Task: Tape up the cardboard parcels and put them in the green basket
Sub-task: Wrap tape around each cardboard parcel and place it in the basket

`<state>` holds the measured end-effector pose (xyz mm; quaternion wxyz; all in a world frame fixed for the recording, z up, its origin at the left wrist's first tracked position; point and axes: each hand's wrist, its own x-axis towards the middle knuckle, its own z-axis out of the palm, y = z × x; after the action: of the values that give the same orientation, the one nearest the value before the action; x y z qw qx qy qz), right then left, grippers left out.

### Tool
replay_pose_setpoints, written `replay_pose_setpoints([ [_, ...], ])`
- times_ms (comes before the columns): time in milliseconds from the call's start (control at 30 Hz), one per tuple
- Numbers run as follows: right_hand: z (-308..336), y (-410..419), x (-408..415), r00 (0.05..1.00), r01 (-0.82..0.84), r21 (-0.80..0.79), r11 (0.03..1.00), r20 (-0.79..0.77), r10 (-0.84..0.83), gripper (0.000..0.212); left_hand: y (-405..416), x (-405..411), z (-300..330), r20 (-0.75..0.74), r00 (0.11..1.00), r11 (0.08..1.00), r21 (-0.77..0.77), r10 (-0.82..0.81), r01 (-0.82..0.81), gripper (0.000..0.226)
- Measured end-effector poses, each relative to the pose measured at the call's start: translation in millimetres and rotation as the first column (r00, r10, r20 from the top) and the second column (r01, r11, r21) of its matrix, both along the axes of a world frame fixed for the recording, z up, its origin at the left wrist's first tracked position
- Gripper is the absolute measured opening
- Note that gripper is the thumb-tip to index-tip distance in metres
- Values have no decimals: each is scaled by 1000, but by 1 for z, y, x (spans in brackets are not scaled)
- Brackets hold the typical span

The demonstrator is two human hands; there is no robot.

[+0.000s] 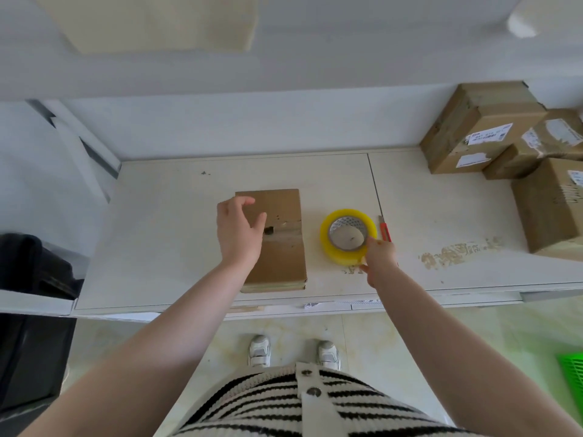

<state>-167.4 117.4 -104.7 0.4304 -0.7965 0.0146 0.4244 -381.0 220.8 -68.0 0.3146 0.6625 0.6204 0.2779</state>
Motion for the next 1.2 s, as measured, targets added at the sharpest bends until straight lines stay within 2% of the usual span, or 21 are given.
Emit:
replay_pose_setpoints([
  [100, 1, 3, 3, 951, -163, -239, 957, 222, 217, 44, 1, -13, -6, -41, 996, 995, -61, 81, -83, 45],
  [167, 11, 6, 0, 893, -204, -159, 966, 374, 250, 45, 4, -18, -10, -45, 993, 982, -148, 112, -117, 57],
  [267, 34, 15, -28, 818, -347, 118, 931, 523, 238, 30, 7, -19, -19, -40, 991, 943, -305, 127, -133, 71],
  [300, 41, 18, -40, 790, -413, 148, 899, 550, 272, 26, 6, -19, -21, -42, 992, 924, -359, 121, -128, 72],
  [367, 45, 22, -62, 702, -542, 105, 834, 601, 381, 23, 4, -18, -27, -41, 993, 893, -435, 107, -114, 69],
  [433, 41, 24, -76, 644, -609, -7, 793, 580, 499, 30, 0, -17, -30, -45, 995, 898, -430, 85, -96, 58],
  [500, 33, 25, -88, 654, -619, -55, 783, 516, 553, 31, -2, -17, -31, -74, 996, 914, -398, 56, -81, 50],
  [600, 23, 29, -103, 692, -587, -47, 809, 489, 531, 25, -3, -17, -29, -135, 991, 922, -383, 10, -62, 46],
  [800, 3, 46, -108, 728, -576, -124, 808, 371, 576, 41, -6, -19, -27, -208, 975, 936, -351, -80, 1, 43],
  [967, -6, 46, -103, 745, -574, -112, 811, 340, 574, 42, -3, -18, -27, -226, 970, 929, -371, -93, 3, 40],
  [1067, -7, 45, -104, 731, -583, -116, 804, 356, 582, 42, -5, -17, -28, -241, 964, 914, -406, -112, 5, 51],
  [1133, -7, 44, -104, 727, -585, -117, 803, 363, 583, 44, -6, -13, -30, -409, 898, 961, -274, -160, 46, 67],
  [1200, -7, 44, -105, 731, -581, -120, 805, 358, 581, 46, -4, -4, -32, -547, 814, 979, -60, -195, 195, 74],
])
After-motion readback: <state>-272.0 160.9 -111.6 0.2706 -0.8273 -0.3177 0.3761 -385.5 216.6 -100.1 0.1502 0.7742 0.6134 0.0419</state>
